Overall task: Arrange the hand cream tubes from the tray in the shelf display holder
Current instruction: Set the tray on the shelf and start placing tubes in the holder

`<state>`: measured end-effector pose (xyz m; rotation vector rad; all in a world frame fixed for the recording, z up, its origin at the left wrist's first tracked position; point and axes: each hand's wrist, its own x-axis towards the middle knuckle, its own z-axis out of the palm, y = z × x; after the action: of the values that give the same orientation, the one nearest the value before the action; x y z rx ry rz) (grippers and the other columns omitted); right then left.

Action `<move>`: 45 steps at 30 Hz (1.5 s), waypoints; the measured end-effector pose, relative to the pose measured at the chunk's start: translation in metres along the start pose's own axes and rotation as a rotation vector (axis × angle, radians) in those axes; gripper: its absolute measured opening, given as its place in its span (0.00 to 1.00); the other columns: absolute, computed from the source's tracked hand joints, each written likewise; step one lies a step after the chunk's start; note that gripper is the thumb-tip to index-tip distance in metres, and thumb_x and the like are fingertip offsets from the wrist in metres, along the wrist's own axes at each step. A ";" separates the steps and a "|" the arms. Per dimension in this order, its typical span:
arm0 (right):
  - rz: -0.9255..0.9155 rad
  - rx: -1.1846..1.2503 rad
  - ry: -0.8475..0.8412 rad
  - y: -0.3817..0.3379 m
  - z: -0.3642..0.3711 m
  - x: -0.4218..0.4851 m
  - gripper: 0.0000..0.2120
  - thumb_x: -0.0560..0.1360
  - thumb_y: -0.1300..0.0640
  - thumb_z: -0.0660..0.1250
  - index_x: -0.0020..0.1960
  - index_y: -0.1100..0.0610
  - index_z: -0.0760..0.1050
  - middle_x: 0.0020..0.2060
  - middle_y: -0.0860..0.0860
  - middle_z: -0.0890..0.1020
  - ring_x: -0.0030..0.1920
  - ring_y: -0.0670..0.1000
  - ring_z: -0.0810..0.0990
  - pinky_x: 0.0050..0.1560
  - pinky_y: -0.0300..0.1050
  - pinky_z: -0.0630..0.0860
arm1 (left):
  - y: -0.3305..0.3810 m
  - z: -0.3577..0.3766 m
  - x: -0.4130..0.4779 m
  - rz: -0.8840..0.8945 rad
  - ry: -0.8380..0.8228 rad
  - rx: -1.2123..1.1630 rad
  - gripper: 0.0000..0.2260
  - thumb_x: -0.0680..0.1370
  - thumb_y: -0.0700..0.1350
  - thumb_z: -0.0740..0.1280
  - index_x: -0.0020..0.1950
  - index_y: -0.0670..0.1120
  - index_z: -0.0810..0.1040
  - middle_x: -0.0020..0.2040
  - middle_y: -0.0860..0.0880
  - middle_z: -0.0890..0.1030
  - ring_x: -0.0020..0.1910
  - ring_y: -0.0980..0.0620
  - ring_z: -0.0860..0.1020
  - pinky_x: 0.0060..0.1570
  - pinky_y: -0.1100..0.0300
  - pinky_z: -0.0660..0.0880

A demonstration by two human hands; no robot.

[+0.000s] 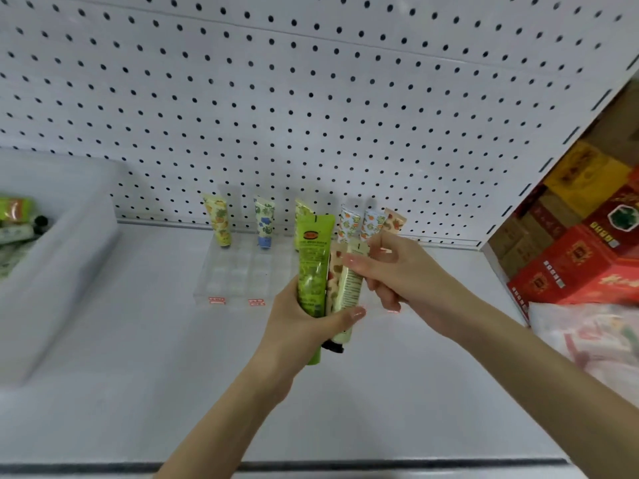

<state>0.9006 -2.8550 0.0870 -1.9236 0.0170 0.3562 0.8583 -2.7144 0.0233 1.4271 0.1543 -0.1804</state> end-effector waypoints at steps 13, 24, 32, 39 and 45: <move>-0.031 0.081 -0.102 0.004 0.043 -0.023 0.10 0.74 0.59 0.68 0.54 0.61 0.75 0.34 0.53 0.80 0.30 0.50 0.78 0.31 0.42 0.74 | -0.015 -0.054 -0.045 -0.092 -0.094 -0.286 0.19 0.68 0.43 0.72 0.58 0.40 0.77 0.51 0.38 0.83 0.48 0.41 0.83 0.41 0.53 0.81; 0.086 -0.026 -0.252 -0.003 0.042 -0.009 0.05 0.69 0.64 0.73 0.44 0.63 0.81 0.39 0.58 0.85 0.35 0.49 0.82 0.37 0.38 0.79 | -0.027 -0.082 -0.040 -0.086 -0.069 -0.189 0.23 0.63 0.41 0.79 0.56 0.42 0.78 0.48 0.41 0.84 0.45 0.40 0.82 0.51 0.41 0.78; 0.074 -0.244 -0.283 -0.008 0.033 0.013 0.06 0.69 0.63 0.74 0.45 0.64 0.82 0.39 0.57 0.86 0.39 0.52 0.84 0.41 0.40 0.81 | -0.043 -0.095 -0.023 -0.111 -0.026 -0.133 0.21 0.66 0.50 0.74 0.57 0.45 0.78 0.50 0.45 0.85 0.45 0.44 0.83 0.45 0.49 0.79; -0.083 -0.561 -0.035 -0.036 0.014 0.054 0.06 0.67 0.61 0.77 0.40 0.61 0.81 0.30 0.51 0.84 0.31 0.49 0.81 0.38 0.43 0.80 | -0.051 -0.122 -0.004 -0.063 0.092 -0.173 0.12 0.75 0.37 0.68 0.59 0.42 0.76 0.49 0.45 0.85 0.46 0.45 0.84 0.39 0.57 0.80; -0.267 -0.843 0.141 -0.044 0.007 0.097 0.08 0.66 0.54 0.77 0.40 0.57 0.81 0.37 0.45 0.77 0.40 0.47 0.75 0.39 0.40 0.67 | -0.057 -0.124 0.004 -0.025 0.055 -0.091 0.12 0.76 0.35 0.68 0.58 0.42 0.76 0.48 0.44 0.85 0.46 0.42 0.84 0.43 0.48 0.82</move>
<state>0.9998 -2.8162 0.0999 -2.7371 -0.3432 0.0324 0.8506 -2.5998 -0.0499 1.3409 0.2231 -0.1527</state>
